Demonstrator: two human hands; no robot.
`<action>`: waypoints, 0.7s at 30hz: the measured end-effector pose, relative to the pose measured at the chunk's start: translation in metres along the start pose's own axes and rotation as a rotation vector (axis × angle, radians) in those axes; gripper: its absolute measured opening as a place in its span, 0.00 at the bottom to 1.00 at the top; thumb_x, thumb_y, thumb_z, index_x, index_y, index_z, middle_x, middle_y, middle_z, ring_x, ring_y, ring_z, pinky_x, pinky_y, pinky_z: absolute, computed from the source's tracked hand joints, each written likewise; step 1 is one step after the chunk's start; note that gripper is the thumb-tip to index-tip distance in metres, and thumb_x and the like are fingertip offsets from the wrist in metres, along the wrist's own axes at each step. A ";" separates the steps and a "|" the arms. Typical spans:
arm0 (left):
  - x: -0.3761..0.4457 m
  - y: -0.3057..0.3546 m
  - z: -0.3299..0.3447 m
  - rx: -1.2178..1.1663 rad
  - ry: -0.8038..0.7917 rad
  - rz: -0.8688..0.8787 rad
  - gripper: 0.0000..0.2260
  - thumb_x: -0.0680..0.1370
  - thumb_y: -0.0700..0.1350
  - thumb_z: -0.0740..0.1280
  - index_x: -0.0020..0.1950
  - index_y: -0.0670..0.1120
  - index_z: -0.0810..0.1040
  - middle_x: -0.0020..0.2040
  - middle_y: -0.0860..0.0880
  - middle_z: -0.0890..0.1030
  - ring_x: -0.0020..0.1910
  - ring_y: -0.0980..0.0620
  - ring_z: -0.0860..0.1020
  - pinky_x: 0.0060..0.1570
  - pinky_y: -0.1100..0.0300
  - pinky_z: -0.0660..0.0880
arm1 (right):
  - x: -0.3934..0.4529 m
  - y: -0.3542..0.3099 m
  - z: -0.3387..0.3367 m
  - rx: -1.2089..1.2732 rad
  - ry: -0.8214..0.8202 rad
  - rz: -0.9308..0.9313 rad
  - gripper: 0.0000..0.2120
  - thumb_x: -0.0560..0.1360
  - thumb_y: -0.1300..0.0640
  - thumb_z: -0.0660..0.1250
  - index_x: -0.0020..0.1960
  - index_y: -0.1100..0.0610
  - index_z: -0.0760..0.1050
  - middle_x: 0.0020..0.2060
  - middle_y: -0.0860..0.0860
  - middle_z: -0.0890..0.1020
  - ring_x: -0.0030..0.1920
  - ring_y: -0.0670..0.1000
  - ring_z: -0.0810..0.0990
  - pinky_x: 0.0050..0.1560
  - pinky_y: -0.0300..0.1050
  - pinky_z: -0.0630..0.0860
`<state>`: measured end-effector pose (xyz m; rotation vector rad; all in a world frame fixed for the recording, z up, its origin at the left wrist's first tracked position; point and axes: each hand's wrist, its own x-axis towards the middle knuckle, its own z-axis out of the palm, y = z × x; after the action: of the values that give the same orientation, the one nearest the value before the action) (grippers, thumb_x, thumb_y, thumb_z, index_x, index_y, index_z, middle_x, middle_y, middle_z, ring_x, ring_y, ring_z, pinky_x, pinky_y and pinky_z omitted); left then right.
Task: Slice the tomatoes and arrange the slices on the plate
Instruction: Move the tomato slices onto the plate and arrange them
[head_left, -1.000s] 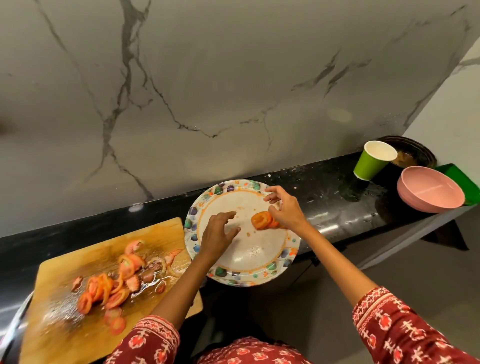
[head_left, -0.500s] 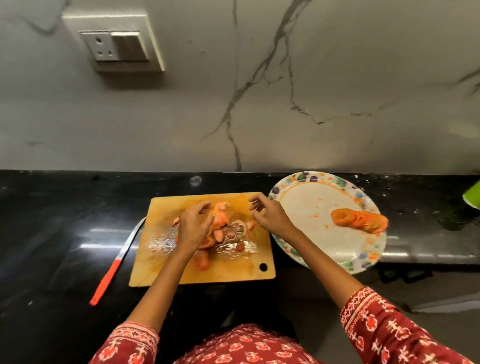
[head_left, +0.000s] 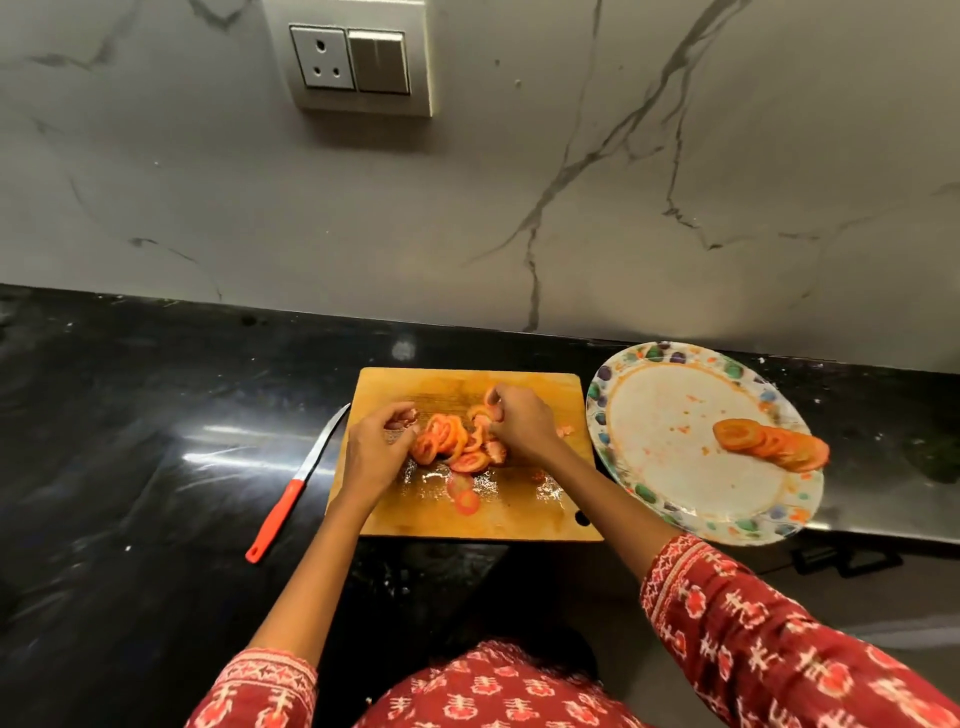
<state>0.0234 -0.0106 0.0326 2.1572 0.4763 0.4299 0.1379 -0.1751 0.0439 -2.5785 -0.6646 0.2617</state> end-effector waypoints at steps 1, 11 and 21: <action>-0.001 0.000 -0.001 -0.010 0.004 -0.004 0.13 0.72 0.37 0.70 0.56 0.43 0.80 0.52 0.49 0.81 0.50 0.54 0.78 0.52 0.64 0.72 | 0.000 -0.001 0.000 -0.016 0.004 0.021 0.09 0.74 0.56 0.68 0.53 0.57 0.73 0.47 0.52 0.78 0.48 0.51 0.76 0.45 0.44 0.74; -0.001 -0.003 -0.004 -0.072 0.042 -0.022 0.13 0.73 0.37 0.70 0.57 0.44 0.79 0.52 0.47 0.82 0.49 0.54 0.78 0.53 0.57 0.77 | 0.004 -0.010 -0.005 0.011 0.013 0.098 0.08 0.72 0.58 0.69 0.50 0.57 0.75 0.43 0.52 0.78 0.44 0.49 0.76 0.42 0.43 0.73; 0.000 0.000 0.008 0.021 -0.074 -0.031 0.18 0.72 0.39 0.71 0.61 0.42 0.76 0.58 0.44 0.79 0.58 0.50 0.75 0.54 0.64 0.70 | 0.013 -0.007 -0.053 0.246 -0.134 0.041 0.05 0.74 0.66 0.66 0.50 0.63 0.77 0.44 0.53 0.77 0.46 0.48 0.76 0.43 0.38 0.75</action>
<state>0.0274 -0.0162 0.0277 2.1751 0.4742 0.3280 0.1613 -0.1836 0.0929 -2.3552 -0.5863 0.5015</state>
